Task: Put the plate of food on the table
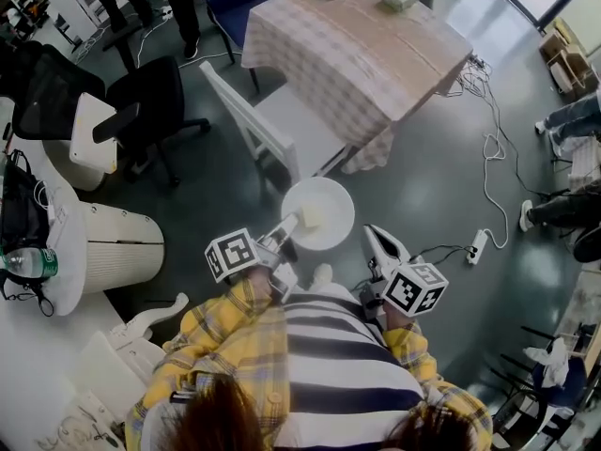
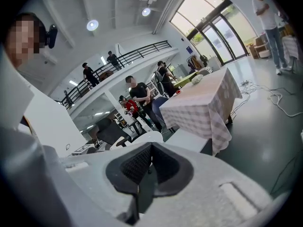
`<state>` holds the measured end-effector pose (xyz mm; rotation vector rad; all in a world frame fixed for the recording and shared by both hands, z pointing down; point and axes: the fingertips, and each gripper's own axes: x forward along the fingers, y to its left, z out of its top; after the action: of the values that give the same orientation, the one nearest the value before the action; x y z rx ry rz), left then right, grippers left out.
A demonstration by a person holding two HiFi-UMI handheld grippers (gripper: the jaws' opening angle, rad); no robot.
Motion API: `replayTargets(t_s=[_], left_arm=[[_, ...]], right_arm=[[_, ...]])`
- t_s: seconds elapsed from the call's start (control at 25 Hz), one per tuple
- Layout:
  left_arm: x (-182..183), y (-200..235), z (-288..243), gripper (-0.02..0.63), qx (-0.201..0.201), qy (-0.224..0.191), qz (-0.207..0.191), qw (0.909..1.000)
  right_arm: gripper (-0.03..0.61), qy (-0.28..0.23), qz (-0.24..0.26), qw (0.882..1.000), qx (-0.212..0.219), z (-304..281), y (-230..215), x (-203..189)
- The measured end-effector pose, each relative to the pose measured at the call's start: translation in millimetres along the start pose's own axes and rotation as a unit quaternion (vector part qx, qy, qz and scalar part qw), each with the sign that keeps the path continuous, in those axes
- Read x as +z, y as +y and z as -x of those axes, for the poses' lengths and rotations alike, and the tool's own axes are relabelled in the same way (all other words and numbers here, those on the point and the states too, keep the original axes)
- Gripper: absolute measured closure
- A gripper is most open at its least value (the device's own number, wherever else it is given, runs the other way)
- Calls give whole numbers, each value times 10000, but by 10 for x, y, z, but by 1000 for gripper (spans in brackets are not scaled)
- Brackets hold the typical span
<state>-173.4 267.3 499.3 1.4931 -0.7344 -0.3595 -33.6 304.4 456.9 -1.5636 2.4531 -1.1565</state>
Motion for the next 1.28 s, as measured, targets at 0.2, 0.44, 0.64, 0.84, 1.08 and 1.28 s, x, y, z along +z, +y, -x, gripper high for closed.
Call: replayTargets(t_s=[0.2, 0.44, 0.64, 0.84, 1.08, 1.28], left_arm=[[87, 39, 39, 609, 40, -63, -18, 10000], [254, 3, 68, 609, -102, 27, -27, 9999], [414, -112, 88, 609, -265, 182, -66, 9995], [539, -170, 24, 609, -373, 297, -125, 9988], [549, -186, -148, 609, -334, 365, -158, 9987], [544, -234, -411, 609, -271, 380, -217, 9987]], right_arm=[[581, 236, 152, 9995, -137, -160, 30, -74], [581, 183, 222, 9992, -264, -380, 131, 15], [581, 10, 292, 9991, -310, -518, 311, 182], [581, -120, 380, 9983, -427, -643, 376, 297], [581, -102, 370, 9970, -666, -698, 237, 378], [581, -128, 359, 9969, -694, -741, 18, 538]])
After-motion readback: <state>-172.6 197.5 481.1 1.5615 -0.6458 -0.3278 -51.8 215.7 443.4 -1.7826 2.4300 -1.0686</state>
